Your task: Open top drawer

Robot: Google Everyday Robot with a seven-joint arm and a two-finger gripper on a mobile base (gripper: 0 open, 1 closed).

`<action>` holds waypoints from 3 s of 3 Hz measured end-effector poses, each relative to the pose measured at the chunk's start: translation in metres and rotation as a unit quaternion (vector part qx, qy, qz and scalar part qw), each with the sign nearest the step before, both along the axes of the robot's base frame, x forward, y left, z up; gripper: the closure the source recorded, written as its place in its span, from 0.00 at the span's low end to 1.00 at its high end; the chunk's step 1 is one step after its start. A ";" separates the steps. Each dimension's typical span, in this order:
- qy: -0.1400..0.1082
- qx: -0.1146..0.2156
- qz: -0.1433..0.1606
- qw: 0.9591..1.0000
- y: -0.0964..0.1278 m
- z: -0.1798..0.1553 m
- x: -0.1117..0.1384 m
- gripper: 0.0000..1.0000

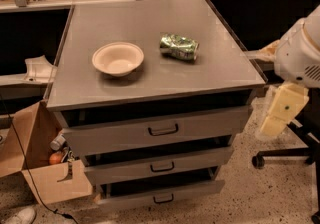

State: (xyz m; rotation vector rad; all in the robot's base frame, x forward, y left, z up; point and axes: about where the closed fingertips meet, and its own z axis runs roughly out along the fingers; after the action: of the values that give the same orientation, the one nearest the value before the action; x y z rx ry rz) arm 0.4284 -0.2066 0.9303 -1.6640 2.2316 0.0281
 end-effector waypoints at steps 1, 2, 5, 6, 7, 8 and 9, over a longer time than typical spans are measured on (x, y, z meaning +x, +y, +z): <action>0.022 0.020 -0.010 0.999 0.016 -0.027 -0.019 0.00; 0.048 0.022 -0.012 0.999 0.029 -0.053 -0.027 0.00; 0.040 -0.039 0.008 0.998 0.052 -0.100 -0.027 0.00; 0.040 -0.039 0.008 0.998 0.052 -0.101 -0.027 0.00; 0.047 -0.039 0.010 0.998 0.060 -0.120 -0.027 0.00; 0.064 -0.046 0.024 0.997 0.082 -0.154 -0.022 0.00; 0.066 -0.044 0.021 0.997 0.082 -0.156 -0.021 0.00</action>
Offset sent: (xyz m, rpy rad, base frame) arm -0.0354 0.0433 -0.0857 0.0457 0.1619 -0.0269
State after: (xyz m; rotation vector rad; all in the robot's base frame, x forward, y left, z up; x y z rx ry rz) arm 0.4069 -0.1247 0.7741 -1.8037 2.3252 0.0528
